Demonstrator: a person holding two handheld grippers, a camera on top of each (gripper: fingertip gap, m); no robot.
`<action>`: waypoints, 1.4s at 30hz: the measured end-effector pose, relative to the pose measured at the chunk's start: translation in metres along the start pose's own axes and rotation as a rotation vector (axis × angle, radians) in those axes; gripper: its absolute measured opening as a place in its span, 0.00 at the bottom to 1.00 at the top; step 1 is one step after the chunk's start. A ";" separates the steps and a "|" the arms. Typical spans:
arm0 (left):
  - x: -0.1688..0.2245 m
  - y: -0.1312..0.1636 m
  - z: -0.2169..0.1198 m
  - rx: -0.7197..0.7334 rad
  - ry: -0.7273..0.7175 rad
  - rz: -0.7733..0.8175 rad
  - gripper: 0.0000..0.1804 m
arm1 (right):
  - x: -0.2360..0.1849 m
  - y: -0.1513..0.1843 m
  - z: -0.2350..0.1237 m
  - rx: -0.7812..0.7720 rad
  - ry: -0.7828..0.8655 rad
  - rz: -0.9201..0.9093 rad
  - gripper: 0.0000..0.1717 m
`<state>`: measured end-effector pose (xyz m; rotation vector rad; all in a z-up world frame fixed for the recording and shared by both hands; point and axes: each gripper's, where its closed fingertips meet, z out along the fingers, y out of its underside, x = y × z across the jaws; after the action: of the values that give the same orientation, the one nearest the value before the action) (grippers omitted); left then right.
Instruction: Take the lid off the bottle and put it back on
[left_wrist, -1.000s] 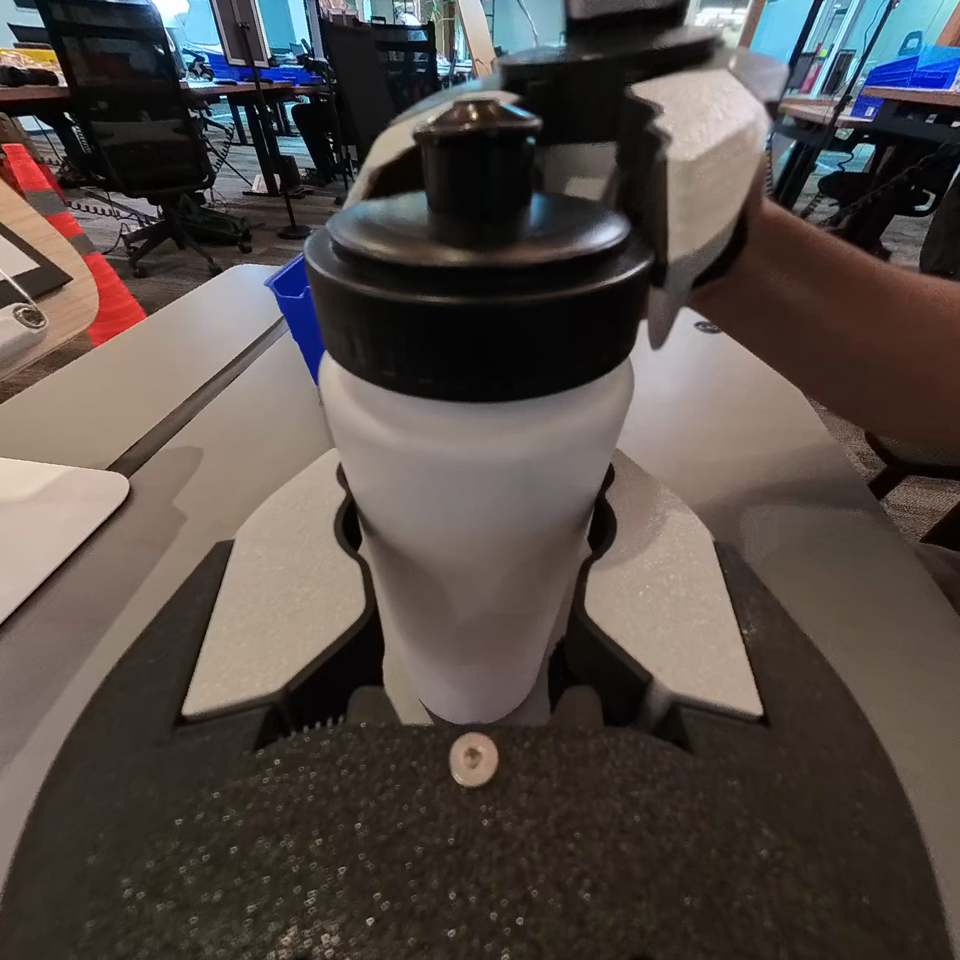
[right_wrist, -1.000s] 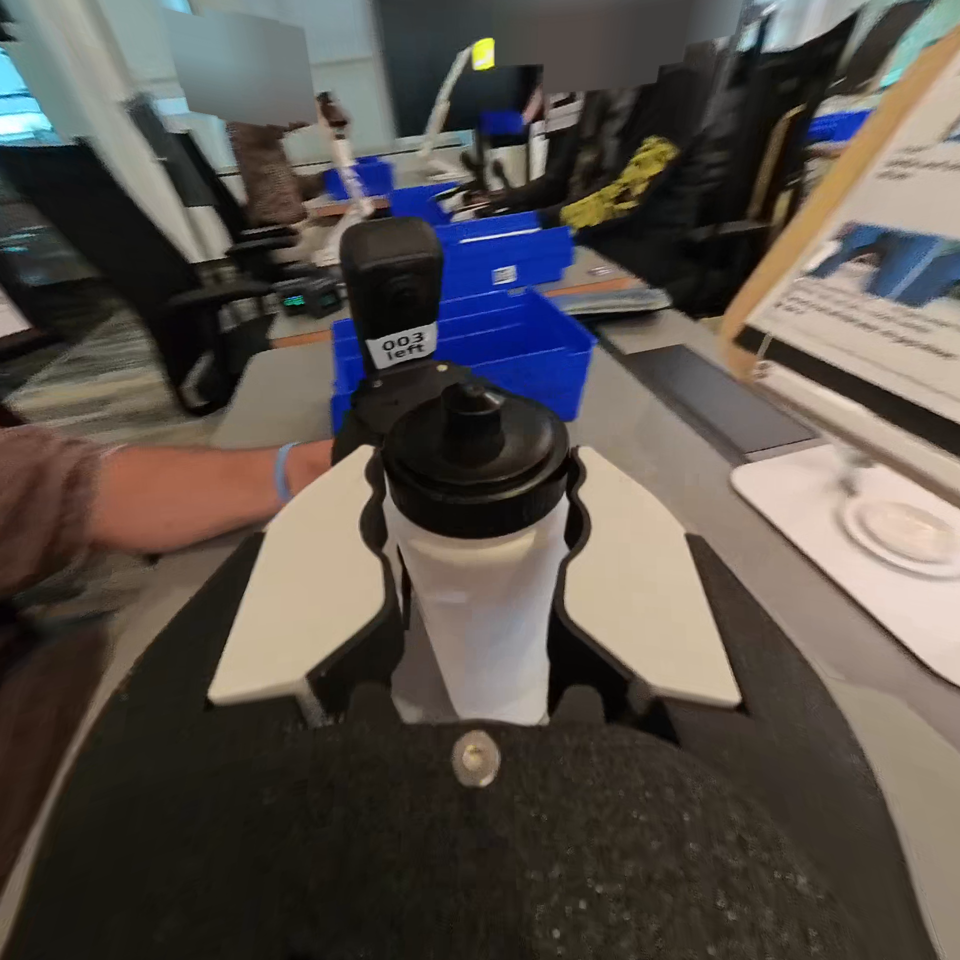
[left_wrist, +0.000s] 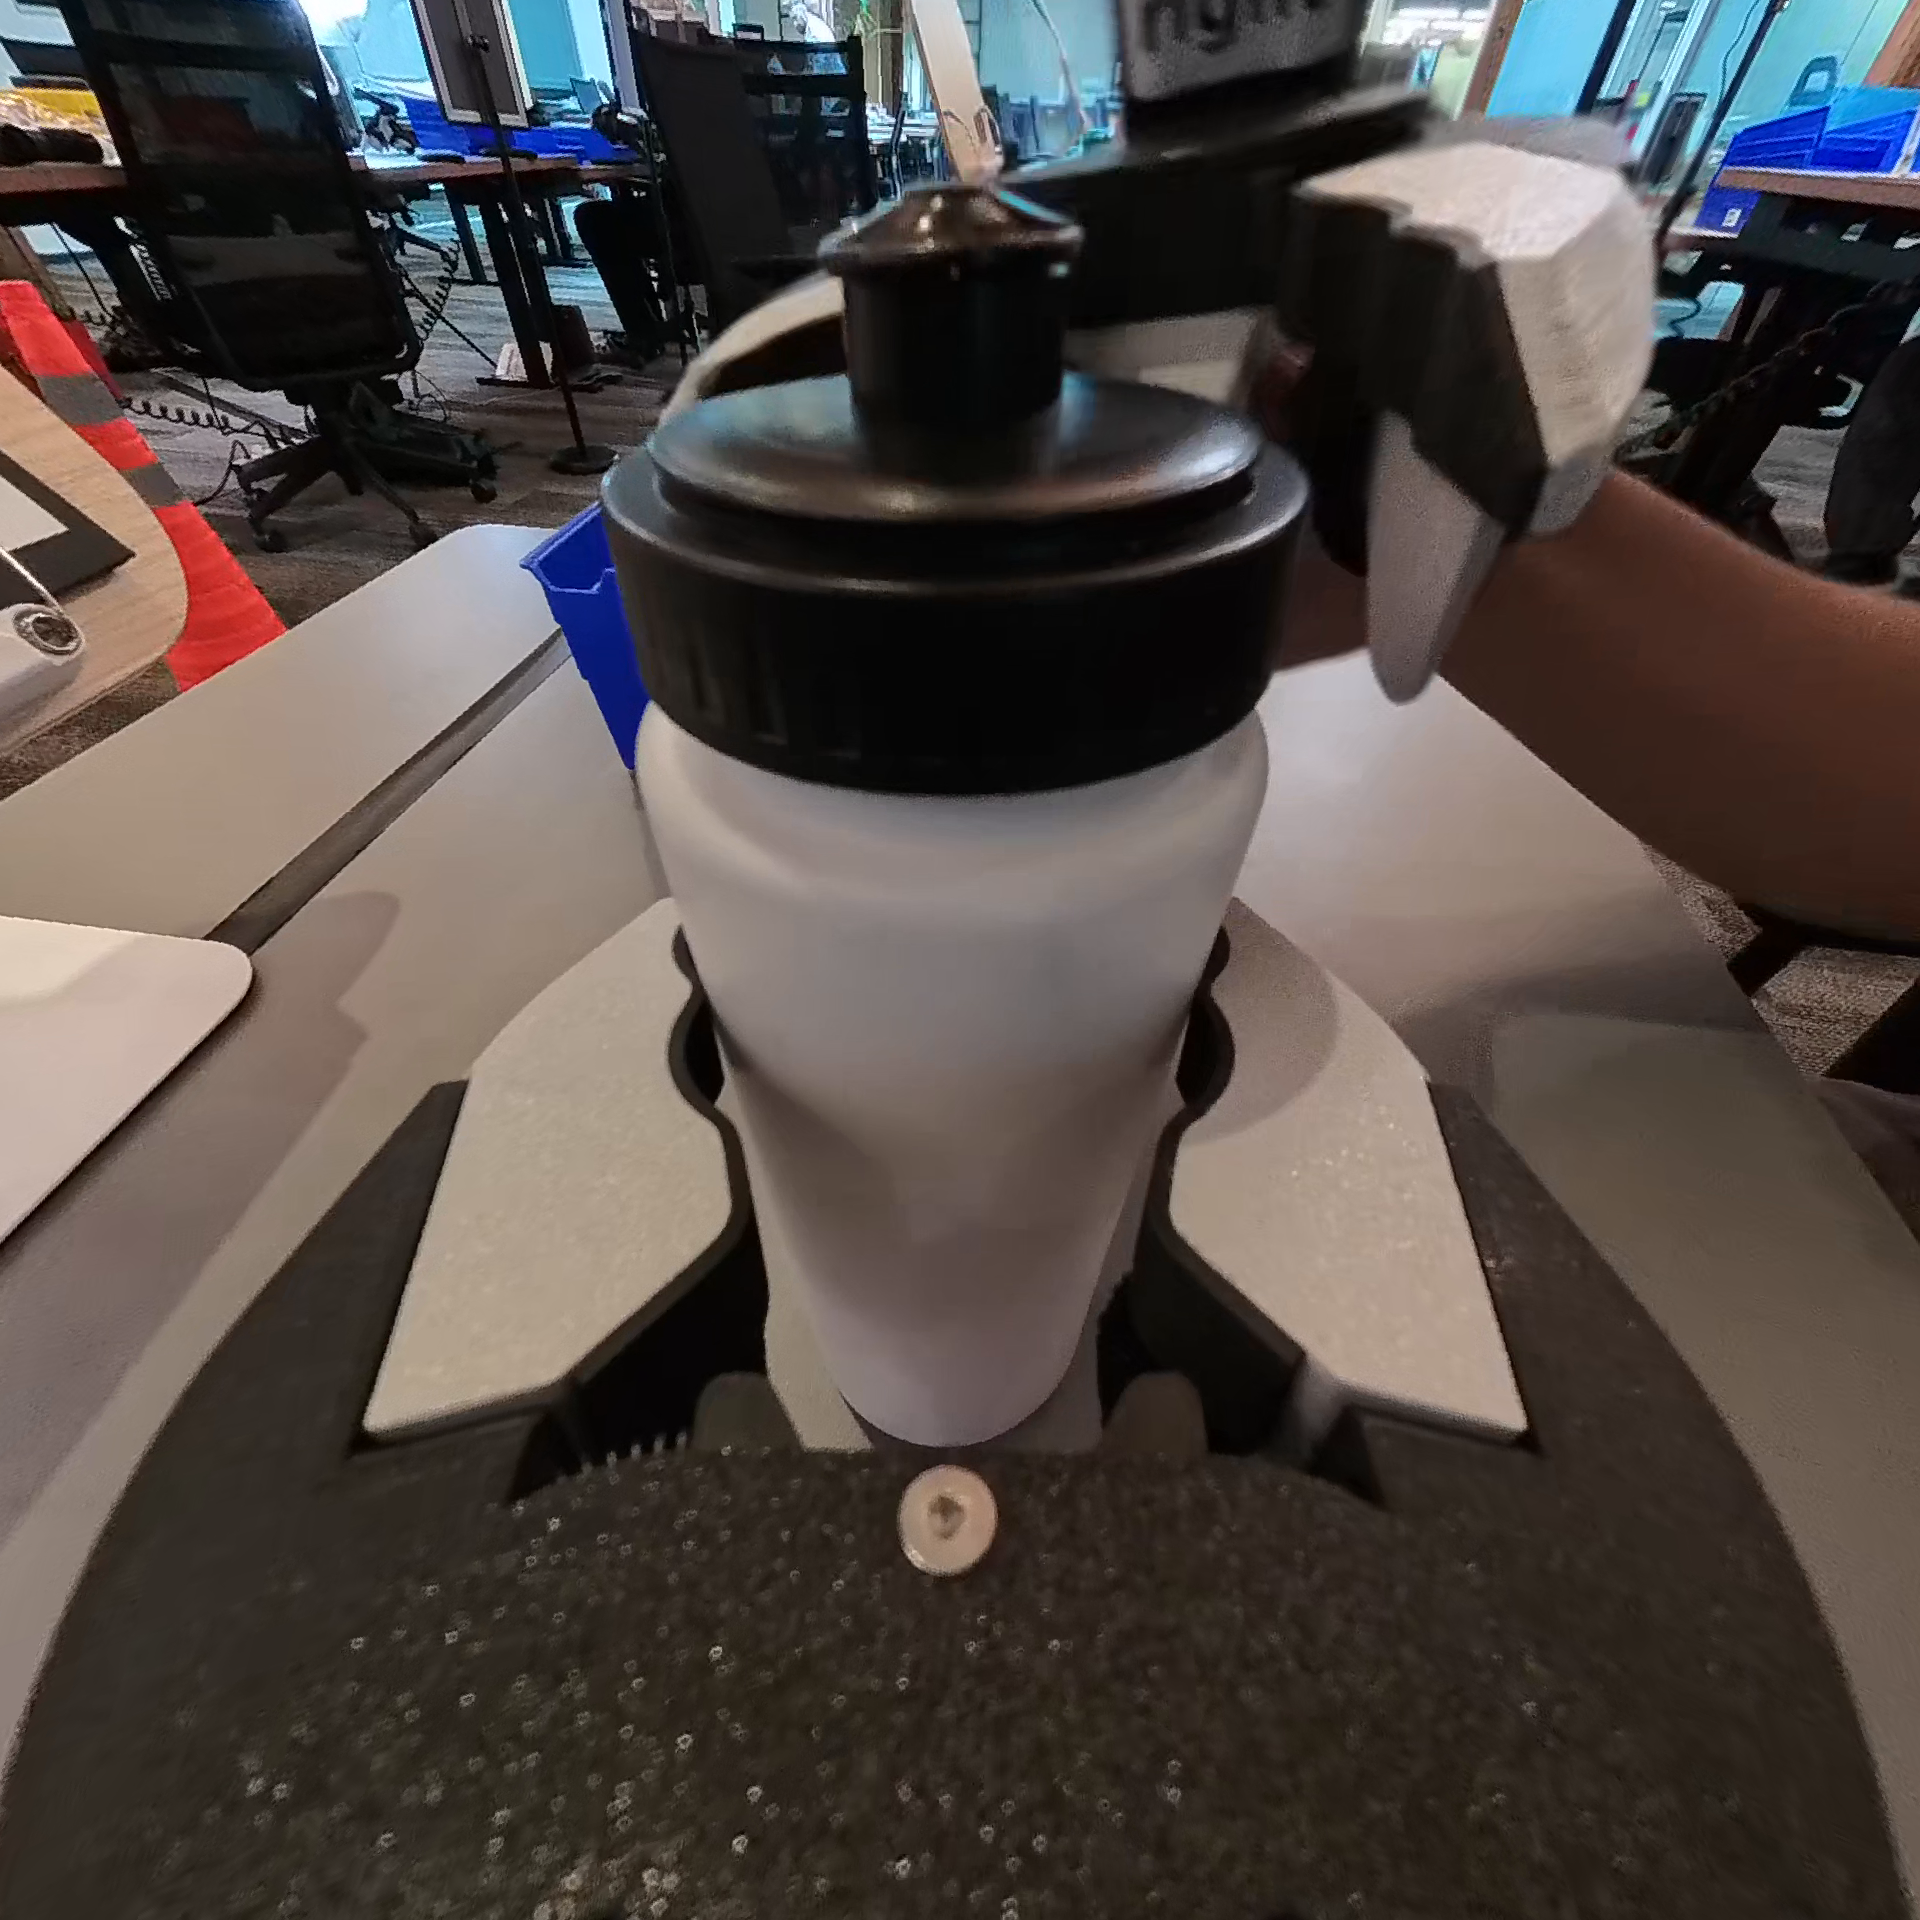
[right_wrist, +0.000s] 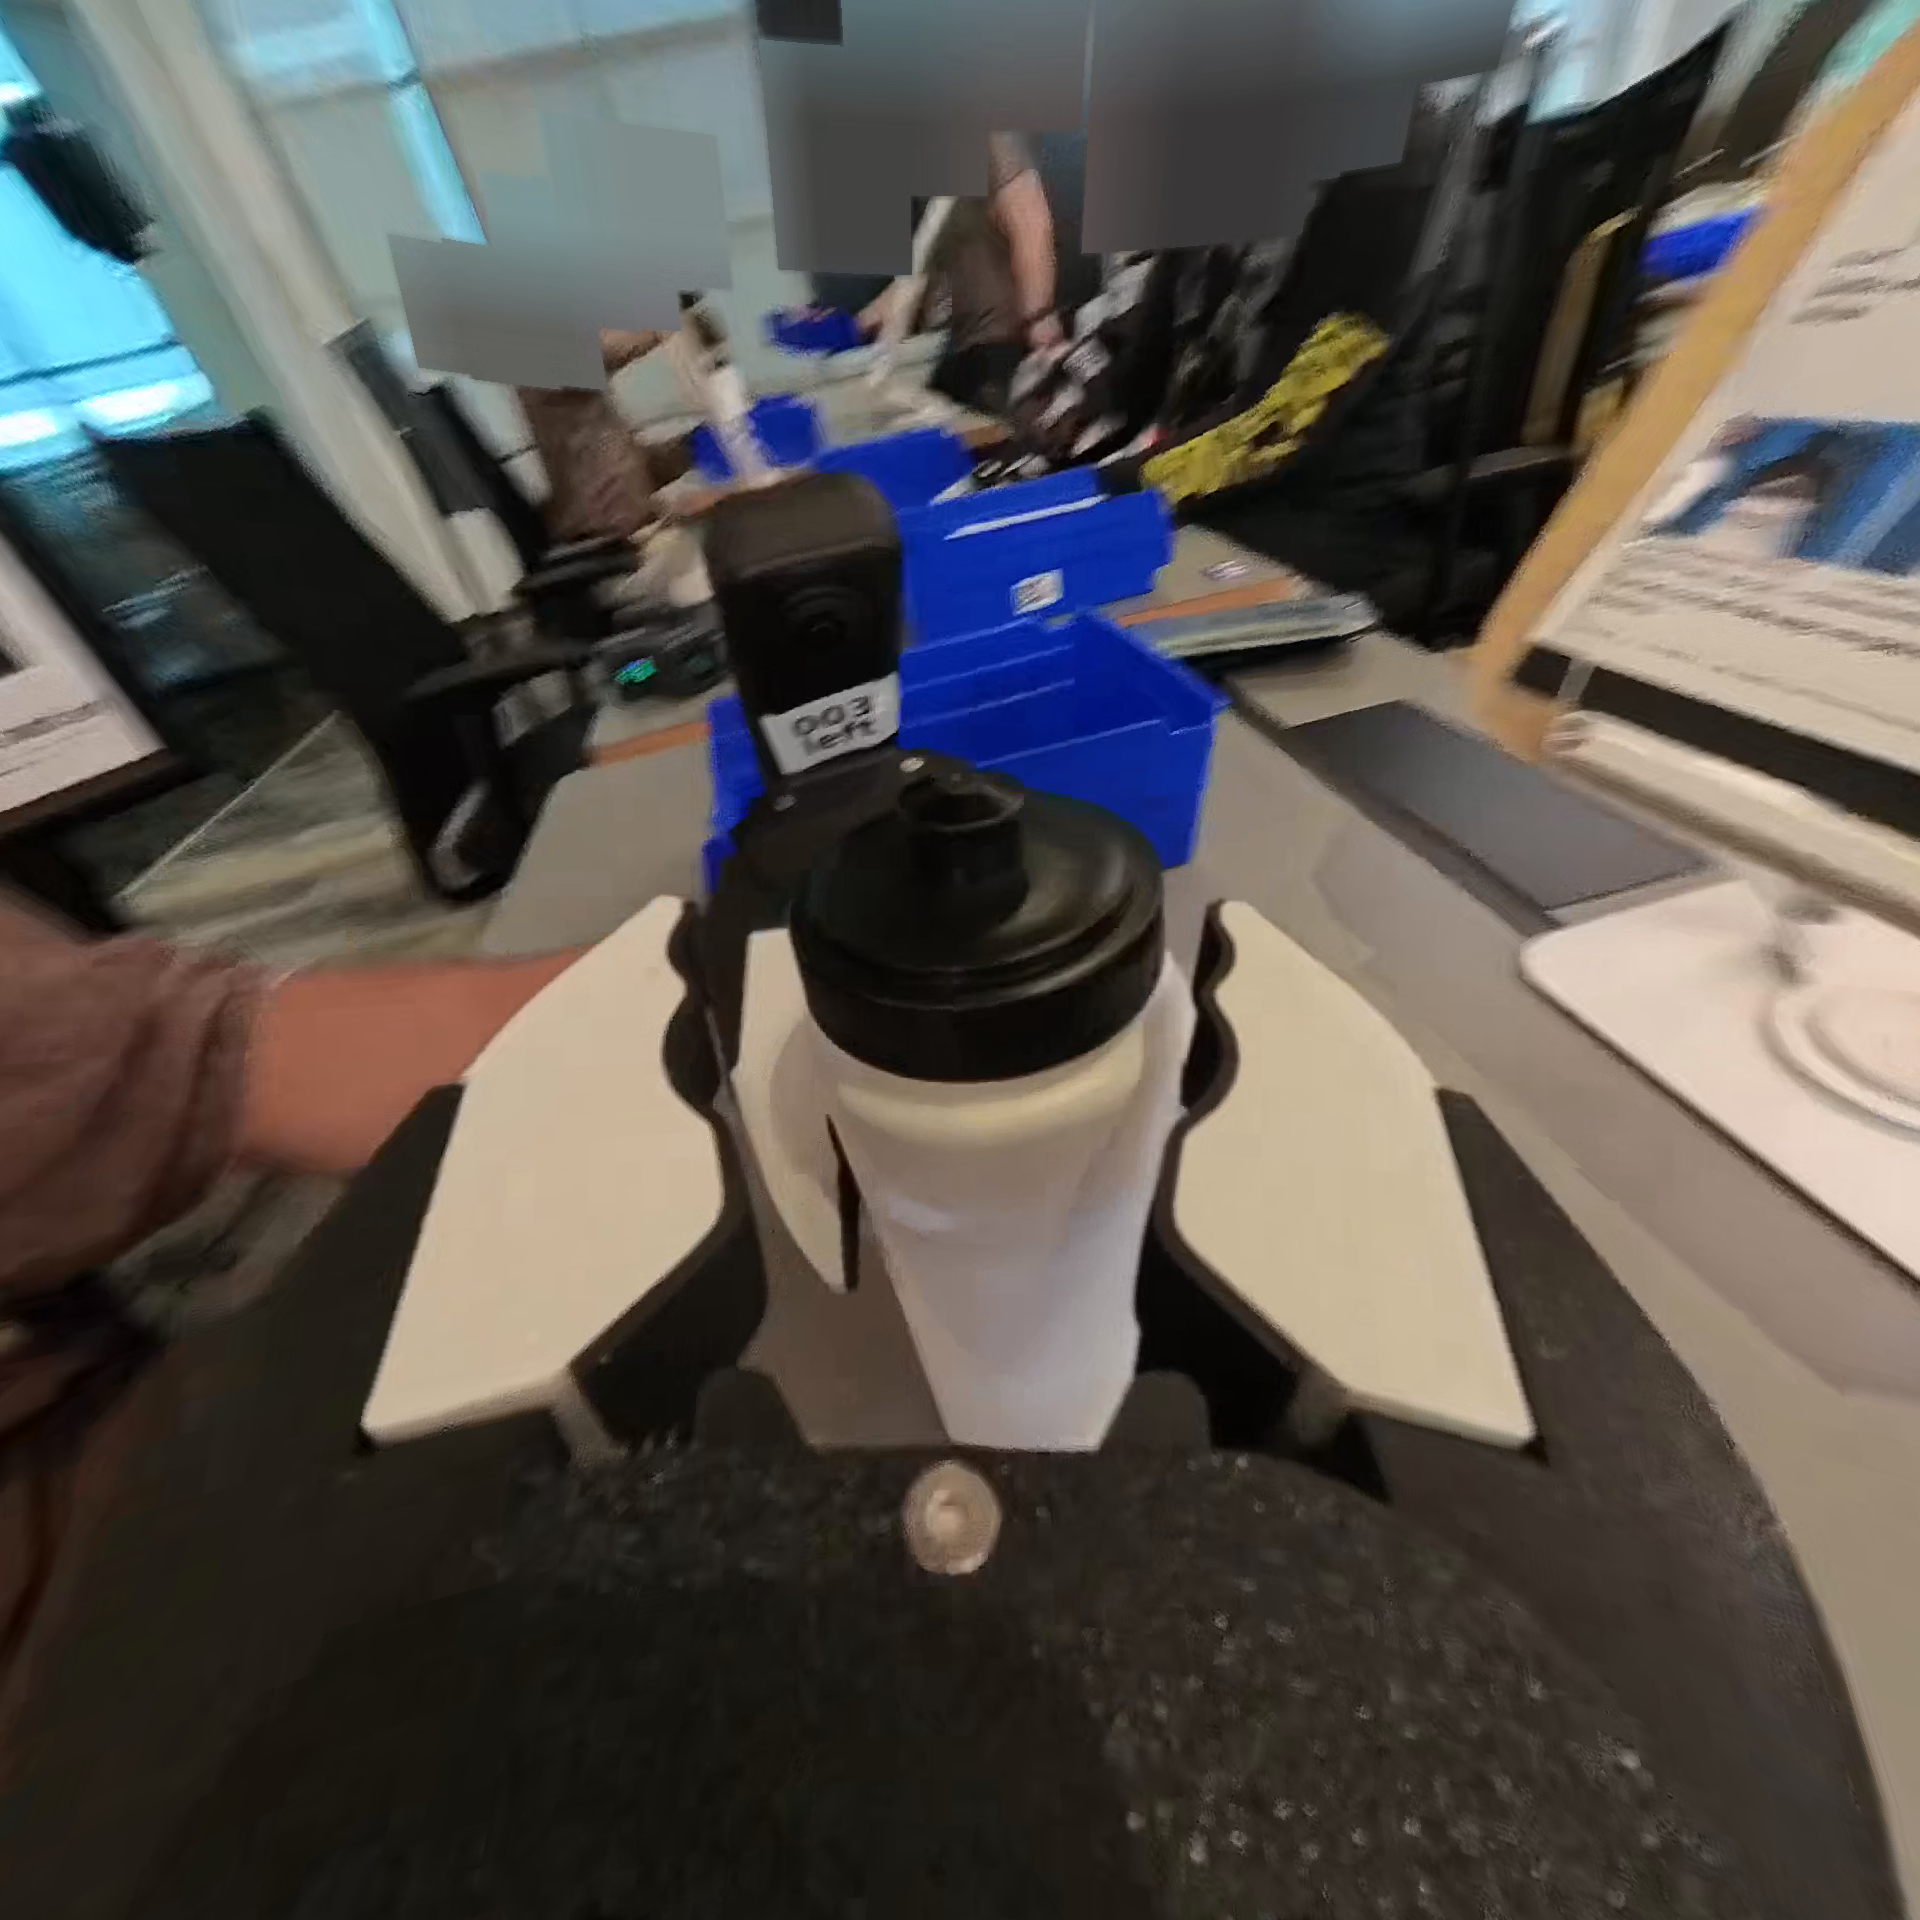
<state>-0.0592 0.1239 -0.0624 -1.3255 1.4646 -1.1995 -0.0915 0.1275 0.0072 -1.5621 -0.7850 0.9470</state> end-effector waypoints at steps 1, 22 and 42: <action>0.000 0.000 0.000 0.002 0.000 0.000 0.48 | 0.002 0.000 -0.002 0.037 0.085 -0.013 0.53; -0.003 -0.001 0.000 0.004 -0.008 -0.003 0.48 | 0.003 0.003 0.005 -0.092 -0.094 -0.038 0.41; -0.004 -0.001 0.001 0.000 -0.017 0.005 0.48 | 0.008 0.002 0.005 0.107 0.607 0.048 0.43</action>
<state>-0.0576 0.1278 -0.0621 -1.3282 1.4550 -1.1824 -0.0919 0.1362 0.0031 -1.6530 -0.2645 0.4872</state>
